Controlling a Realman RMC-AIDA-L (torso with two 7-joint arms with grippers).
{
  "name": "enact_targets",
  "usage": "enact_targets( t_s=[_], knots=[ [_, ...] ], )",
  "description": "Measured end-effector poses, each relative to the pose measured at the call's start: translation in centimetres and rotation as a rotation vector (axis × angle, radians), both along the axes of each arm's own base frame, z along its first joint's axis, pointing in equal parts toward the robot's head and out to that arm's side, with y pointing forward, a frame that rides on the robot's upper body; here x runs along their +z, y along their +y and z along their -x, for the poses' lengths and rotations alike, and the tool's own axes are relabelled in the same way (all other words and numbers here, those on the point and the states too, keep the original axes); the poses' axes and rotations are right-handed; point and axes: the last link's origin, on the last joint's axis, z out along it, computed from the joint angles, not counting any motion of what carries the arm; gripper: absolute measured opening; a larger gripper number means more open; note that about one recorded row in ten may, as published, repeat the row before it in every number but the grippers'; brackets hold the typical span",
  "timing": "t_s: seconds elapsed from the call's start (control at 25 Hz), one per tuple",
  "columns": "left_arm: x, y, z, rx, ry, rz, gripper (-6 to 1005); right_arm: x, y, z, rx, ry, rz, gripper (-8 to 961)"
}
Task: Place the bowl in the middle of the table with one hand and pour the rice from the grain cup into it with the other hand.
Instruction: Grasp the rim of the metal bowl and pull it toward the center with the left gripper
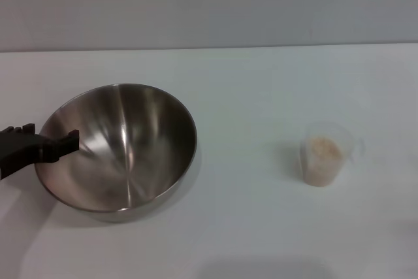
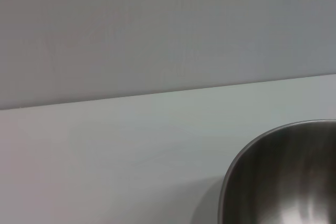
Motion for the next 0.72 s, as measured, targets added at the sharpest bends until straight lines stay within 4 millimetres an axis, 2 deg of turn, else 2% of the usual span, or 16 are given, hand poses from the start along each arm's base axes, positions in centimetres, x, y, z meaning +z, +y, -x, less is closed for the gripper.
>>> enact_targets(
  t_s=[0.72],
  knots=[
    [-0.37,0.19,-0.18,0.0,0.004,0.032,687,0.0,0.02,0.01,0.001,0.0,0.0,821]
  ],
)
